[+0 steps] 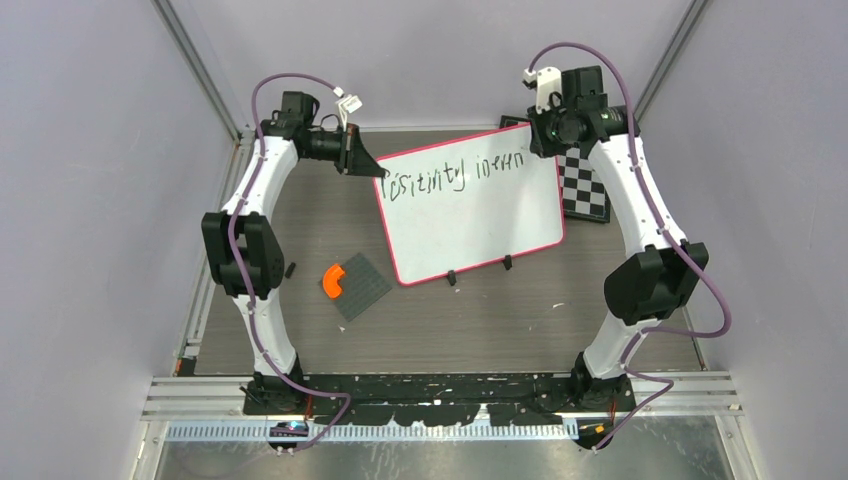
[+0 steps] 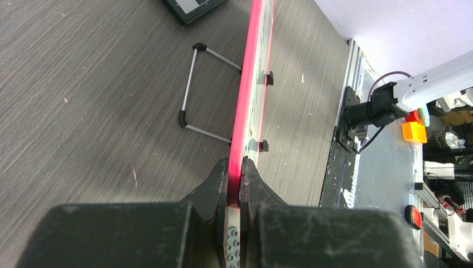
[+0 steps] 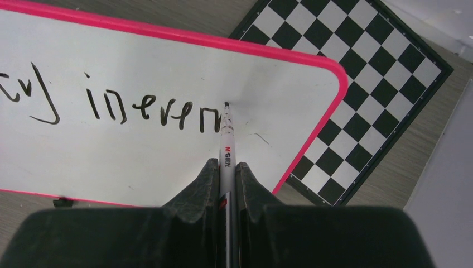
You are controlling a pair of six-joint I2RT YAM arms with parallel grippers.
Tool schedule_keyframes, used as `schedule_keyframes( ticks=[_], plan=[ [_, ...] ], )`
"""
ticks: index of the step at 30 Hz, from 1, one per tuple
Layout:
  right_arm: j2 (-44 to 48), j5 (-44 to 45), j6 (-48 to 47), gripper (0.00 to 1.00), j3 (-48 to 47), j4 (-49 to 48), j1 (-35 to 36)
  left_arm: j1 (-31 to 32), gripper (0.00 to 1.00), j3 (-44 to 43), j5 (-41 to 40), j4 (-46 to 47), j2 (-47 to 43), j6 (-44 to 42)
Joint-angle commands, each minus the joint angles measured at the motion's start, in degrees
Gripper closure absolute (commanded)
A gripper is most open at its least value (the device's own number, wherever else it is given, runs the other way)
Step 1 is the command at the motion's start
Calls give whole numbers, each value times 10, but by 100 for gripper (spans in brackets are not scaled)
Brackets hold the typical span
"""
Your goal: Write a sentence on the whiteboard
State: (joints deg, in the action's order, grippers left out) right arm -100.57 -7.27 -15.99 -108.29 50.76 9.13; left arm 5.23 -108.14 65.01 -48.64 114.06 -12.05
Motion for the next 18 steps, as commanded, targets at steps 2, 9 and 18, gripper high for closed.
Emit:
schedule_keyframes(
  ticks=[2, 9, 18],
  plan=[
    [-8, 5, -1, 100, -30, -18, -4, 3, 100, 9, -83, 20, -19, -47],
    [9, 2, -4, 100, 11, -18, -4, 3, 100, 9, -82, 21, -20, -46],
    [40, -15, -3, 100, 68, -12, -3, 5, 100, 18, -82, 23, -24, -45]
  ],
)
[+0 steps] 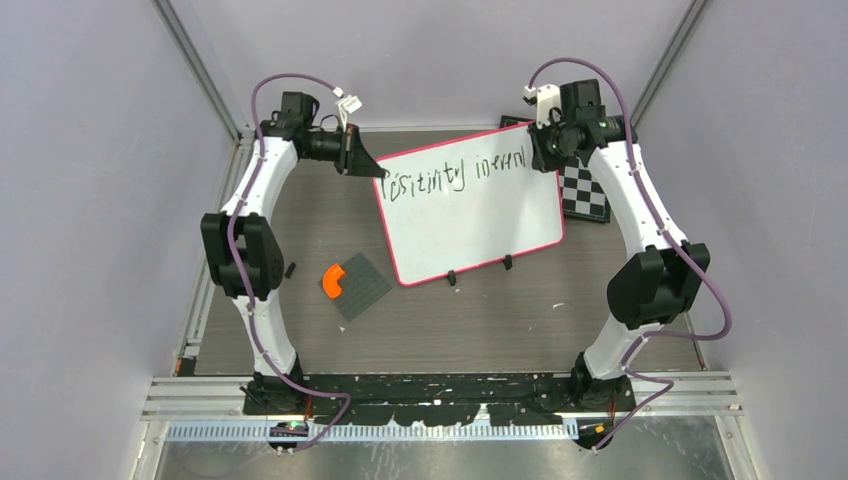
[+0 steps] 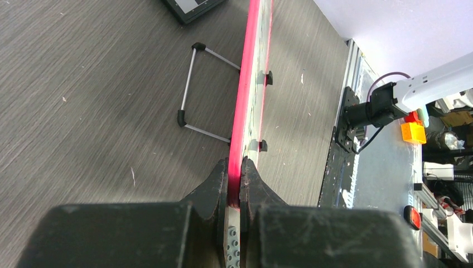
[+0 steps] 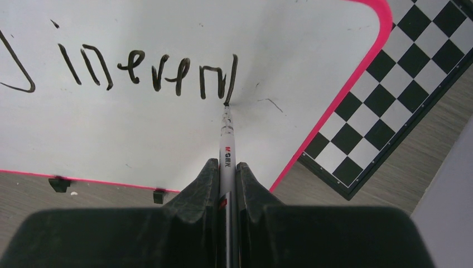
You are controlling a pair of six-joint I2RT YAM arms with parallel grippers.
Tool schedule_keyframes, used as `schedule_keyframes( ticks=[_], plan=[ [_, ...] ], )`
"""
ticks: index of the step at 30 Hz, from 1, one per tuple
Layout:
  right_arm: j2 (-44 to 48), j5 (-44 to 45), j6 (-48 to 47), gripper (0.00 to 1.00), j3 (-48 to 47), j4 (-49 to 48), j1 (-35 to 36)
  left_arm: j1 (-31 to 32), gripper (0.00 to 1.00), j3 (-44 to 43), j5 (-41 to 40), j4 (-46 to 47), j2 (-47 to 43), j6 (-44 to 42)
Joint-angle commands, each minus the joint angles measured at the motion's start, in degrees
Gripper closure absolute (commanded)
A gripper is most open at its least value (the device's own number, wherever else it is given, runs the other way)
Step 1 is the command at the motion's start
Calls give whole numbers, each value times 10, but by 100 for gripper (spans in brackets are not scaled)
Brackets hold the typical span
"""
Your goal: Write a sentence on the whiteboard
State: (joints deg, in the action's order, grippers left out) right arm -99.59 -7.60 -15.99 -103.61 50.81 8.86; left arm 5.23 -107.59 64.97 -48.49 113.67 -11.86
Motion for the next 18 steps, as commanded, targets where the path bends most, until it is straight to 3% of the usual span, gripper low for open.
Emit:
schedule_keyframes(
  ticks=[1, 7, 15, 18],
  plan=[
    [34, -17, -4, 100, 25, -10, 0, 5, 100, 14, -81, 23, -21, -47],
    [37, -27, -1, 100, 27, 2, 29, 7, 100, 20, -81, 28, -21, -42],
    [42, -90, 9, 100, -45, 53, 42, 8, 100, 23, -88, 51, -25, -11],
    [66, -124, 8, 100, -41, 76, 49, 8, 88, 30, -91, 73, -34, 16]
  ],
)
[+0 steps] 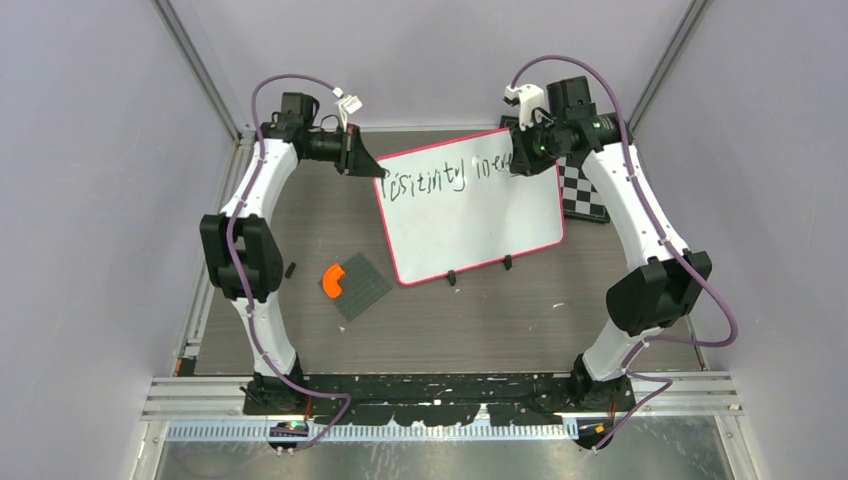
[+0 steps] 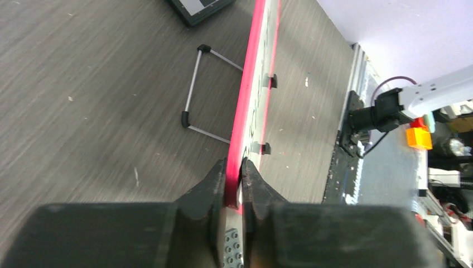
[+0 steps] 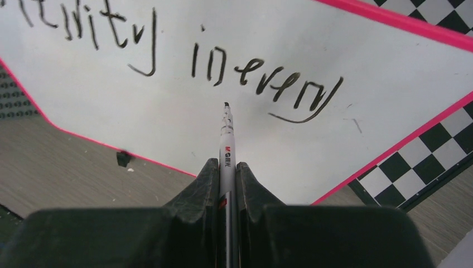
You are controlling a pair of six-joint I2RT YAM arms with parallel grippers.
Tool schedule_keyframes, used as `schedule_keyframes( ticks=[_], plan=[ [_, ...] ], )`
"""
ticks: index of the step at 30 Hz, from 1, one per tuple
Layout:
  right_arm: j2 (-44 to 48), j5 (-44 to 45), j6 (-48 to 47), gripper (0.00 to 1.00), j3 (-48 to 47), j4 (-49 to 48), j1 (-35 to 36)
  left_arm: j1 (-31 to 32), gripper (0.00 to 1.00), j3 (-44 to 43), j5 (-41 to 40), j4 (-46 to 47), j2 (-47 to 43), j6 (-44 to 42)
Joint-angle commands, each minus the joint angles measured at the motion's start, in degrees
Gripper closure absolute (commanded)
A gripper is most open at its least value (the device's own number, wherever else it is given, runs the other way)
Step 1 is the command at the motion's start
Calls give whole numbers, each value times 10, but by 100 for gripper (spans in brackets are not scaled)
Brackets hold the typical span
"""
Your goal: Write a sentence on the whiteboard
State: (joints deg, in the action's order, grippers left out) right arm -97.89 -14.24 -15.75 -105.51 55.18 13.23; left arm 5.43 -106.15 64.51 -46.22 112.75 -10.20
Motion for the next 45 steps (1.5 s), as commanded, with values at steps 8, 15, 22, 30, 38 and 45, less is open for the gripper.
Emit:
schedule_keyframes(
  ticks=[8, 15, 22, 30, 38, 45],
  plan=[
    [113, -81, 29, 100, 72, 1, 76, -3, 51, 69, -81, 89, -87, 39],
    [121, -46, 59, 100, 137, -40, 187, -21, 46, 188, -74, 106, -149, 39],
    [124, -45, 106, 100, 204, -140, 216, -24, 41, 317, -71, 233, -210, 122],
    [121, -22, 126, 100, 264, -227, 241, -20, 39, 384, -63, 318, -207, 185],
    [127, 59, 116, 100, 310, -269, 251, -2, 44, 390, -66, 340, -195, 199],
    [144, 68, 111, 100, 329, -257, 251, 25, 46, 392, -71, 346, -184, 201]
  ],
)
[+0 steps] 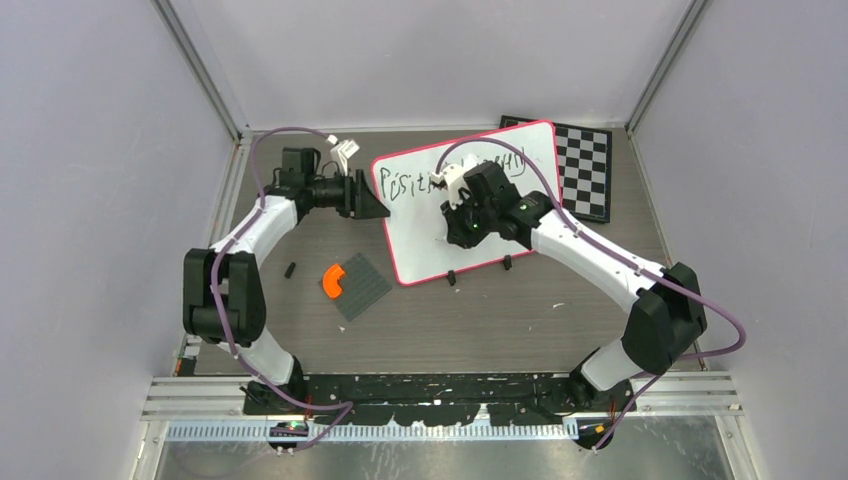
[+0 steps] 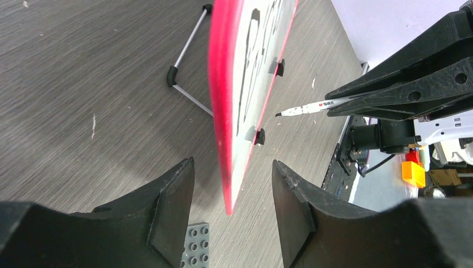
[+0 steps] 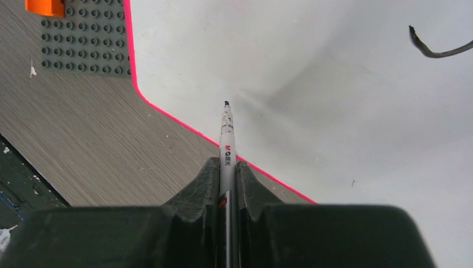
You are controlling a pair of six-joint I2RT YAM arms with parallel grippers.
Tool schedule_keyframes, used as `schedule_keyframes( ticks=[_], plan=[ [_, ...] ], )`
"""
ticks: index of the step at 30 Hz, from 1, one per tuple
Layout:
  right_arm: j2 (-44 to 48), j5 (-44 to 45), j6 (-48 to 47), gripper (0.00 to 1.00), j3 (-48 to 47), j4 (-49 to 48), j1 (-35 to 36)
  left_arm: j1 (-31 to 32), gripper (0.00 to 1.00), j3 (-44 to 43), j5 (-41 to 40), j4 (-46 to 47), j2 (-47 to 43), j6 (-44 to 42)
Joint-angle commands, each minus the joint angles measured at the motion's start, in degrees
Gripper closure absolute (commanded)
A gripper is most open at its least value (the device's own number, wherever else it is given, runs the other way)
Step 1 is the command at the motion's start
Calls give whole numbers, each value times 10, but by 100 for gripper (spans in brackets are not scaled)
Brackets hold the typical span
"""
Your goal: Write a sentence on the whiteboard
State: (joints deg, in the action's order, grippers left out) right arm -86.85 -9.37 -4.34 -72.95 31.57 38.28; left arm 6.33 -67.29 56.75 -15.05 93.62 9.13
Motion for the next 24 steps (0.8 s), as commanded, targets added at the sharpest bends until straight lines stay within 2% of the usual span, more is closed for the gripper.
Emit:
schedule_keyframes(
  ticks=[1, 6, 14, 24],
  plan=[
    [36, 20, -2, 100, 4, -21, 1, 20, 47, 4, 6, 39, 9, 11],
    [30, 15, 10, 100, -13, -34, 1, 34, 58, 6, 14, 85, 26, 51],
    [6, 20, 33, 100, -33, -49, 2, 36, 83, 8, -7, 93, 36, 62],
    [9, 46, 35, 100, -19, -58, 4, 36, 100, 11, -17, 92, 40, 58]
  ],
)
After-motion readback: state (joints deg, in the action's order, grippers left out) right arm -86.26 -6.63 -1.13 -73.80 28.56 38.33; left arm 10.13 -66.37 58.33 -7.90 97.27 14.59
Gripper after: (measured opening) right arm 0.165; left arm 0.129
